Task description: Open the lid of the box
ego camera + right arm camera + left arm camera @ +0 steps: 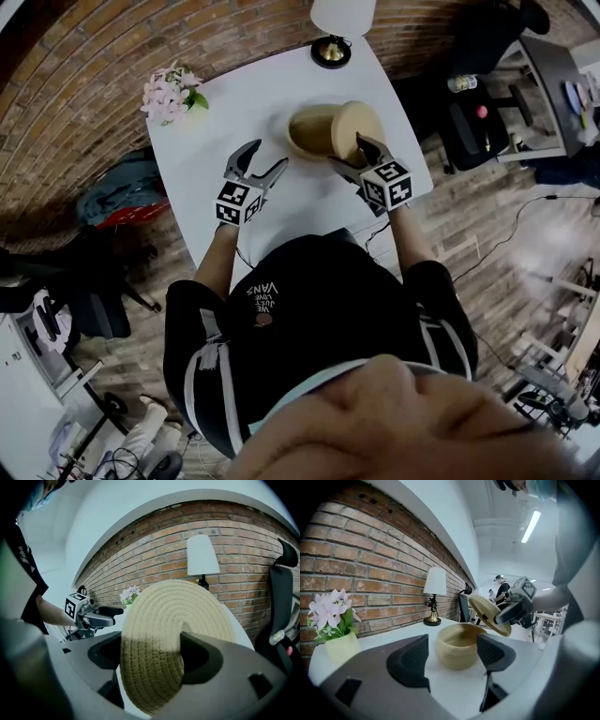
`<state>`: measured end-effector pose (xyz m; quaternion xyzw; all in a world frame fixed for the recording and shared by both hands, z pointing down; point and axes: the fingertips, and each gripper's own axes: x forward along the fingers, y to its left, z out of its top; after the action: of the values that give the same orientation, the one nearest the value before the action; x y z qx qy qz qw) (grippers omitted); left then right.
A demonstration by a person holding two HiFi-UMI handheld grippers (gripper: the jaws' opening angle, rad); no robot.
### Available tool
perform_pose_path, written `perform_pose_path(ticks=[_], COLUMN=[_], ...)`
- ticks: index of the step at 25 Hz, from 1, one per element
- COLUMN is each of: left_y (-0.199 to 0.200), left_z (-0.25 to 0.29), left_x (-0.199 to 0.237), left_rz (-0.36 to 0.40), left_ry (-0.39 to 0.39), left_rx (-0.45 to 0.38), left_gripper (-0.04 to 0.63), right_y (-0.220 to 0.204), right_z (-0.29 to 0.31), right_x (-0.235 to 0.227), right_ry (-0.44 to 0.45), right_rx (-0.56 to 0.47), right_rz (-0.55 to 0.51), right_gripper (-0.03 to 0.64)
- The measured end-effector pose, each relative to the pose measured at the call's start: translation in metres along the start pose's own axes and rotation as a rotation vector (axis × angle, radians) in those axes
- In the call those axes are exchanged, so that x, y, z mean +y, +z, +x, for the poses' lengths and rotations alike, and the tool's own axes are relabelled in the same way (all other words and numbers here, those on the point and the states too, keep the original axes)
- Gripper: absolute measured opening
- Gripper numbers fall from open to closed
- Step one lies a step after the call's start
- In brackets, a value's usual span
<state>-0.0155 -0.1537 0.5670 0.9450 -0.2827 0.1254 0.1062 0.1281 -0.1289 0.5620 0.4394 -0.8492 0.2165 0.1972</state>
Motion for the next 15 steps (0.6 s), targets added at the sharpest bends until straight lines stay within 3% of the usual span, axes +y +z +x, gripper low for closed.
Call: perform_pose_path(ticks=[8, 15], left_y=[0.001, 0.003], left_z=[-0.016, -0.029], left_x=[-0.001, -0.005], left_rz=[-0.033, -0.056], left_ry=[0.037, 0.058], left_rx=[-0.030, -0.051], left_gripper=[0.284, 0.222], right_y=[-0.013, -0.014], right_z=[-0.012, -0.029], right_x=[0.001, 0.001], right_ry=[-0.026, -0.032], right_rx=[-0.042, -0.143], right_rz=[0.101, 0.231], right_gripper=[0.342, 0.342])
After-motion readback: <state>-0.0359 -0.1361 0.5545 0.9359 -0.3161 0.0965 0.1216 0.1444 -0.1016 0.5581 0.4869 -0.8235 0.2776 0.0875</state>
